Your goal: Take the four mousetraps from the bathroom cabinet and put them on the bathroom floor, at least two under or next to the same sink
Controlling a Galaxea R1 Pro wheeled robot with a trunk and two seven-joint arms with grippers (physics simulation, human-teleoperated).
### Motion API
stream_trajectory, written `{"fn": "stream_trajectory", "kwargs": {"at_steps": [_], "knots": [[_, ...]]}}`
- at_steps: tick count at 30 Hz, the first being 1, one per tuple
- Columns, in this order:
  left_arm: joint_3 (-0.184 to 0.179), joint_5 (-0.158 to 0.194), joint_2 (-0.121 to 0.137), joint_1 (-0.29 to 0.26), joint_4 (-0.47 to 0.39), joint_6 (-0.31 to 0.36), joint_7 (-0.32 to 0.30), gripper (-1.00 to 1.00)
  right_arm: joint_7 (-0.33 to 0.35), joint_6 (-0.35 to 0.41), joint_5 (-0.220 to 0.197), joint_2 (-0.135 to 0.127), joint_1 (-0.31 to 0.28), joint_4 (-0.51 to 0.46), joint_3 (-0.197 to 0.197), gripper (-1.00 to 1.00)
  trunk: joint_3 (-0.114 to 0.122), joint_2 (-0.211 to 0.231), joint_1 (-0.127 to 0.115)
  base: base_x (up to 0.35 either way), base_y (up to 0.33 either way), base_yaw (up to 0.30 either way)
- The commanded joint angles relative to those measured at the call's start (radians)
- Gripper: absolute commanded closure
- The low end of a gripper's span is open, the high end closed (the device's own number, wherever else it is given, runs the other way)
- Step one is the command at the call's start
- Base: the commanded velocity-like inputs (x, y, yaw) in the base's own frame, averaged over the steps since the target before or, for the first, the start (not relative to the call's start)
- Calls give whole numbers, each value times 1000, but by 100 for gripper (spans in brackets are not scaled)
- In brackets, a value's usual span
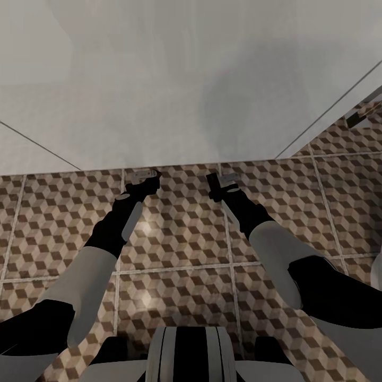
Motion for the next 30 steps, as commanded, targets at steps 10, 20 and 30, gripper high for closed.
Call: {"fn": "stream_trajectory", "kwargs": {"at_steps": [10,20,30], "knots": [[-3,10,1,0,-3,4,9,100,-4,15,5,0,-1,-1,4,100,0,0,0,0,0,0],[-3,10,1,2,-54,4,9,100,-6,60,6,0,-4,-4,3,100,0,0,0,0,0,0],[-3,10,2,10,-62,4,9,100,-7,61,6,-1,-6,4,3,100,0,0,0,0,0,0]]}}
